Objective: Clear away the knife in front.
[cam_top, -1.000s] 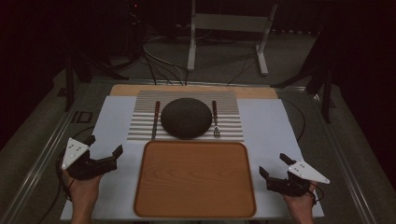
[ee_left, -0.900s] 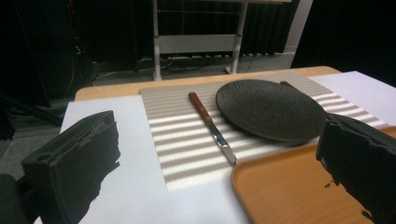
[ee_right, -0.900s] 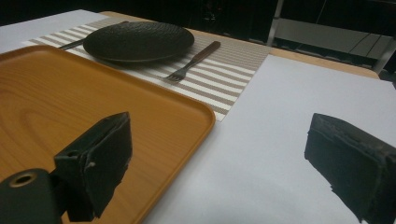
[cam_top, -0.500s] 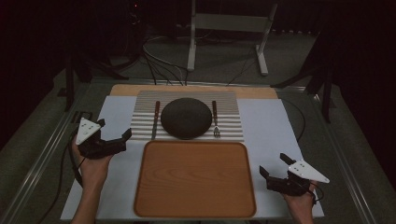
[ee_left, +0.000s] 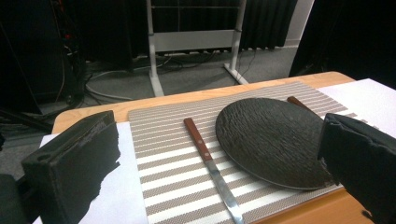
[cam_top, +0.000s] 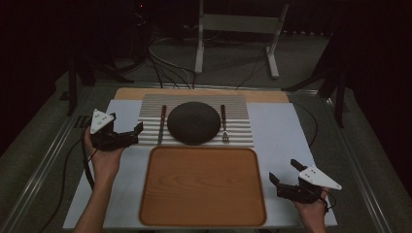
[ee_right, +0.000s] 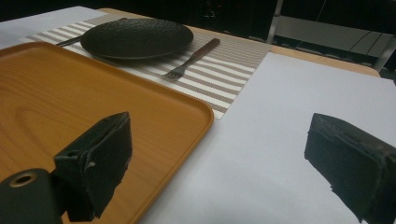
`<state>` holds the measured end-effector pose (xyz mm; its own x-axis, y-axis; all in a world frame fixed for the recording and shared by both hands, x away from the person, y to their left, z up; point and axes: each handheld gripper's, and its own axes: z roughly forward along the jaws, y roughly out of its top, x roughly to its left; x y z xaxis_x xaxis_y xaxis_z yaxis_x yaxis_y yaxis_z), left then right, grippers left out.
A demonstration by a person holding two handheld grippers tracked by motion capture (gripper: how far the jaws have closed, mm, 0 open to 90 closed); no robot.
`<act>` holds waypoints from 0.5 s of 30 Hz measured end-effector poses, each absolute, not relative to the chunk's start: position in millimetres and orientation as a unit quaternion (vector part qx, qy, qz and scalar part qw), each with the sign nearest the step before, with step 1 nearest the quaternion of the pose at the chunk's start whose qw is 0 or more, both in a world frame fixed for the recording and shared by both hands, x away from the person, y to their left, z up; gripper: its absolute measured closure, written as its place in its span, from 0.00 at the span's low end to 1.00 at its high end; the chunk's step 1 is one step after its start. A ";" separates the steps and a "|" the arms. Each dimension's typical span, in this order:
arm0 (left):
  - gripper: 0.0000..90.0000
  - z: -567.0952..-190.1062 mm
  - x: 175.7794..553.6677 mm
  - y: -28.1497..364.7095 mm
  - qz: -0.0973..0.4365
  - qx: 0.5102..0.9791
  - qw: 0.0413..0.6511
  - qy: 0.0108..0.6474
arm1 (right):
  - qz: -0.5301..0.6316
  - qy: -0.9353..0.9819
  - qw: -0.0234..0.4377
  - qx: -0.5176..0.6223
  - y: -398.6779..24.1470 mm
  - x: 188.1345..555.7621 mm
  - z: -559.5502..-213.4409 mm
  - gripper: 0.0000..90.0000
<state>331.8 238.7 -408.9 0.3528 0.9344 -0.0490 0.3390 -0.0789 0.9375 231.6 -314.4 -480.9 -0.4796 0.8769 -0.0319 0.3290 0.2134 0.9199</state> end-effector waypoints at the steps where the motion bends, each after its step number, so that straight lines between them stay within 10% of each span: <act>1: 0.00 -409.2 332.9 238.5 0.307 0.665 0.483 0.479 | 0.468 0.722 0.293 0.418 -314.5 231.6 -480.9 0.08; 15: 0.00 -411.4 354.0 235.2 0.303 0.676 0.466 0.484 | 0.466 0.723 0.292 0.418 -314.5 232.1 -481.4 0.08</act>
<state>354.0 235.2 -411.4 0.3482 0.9365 -0.0409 0.3705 -0.0974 0.9237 232.1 -314.5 -481.4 -0.4798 0.8768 -0.0325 0.3317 0.2155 0.9184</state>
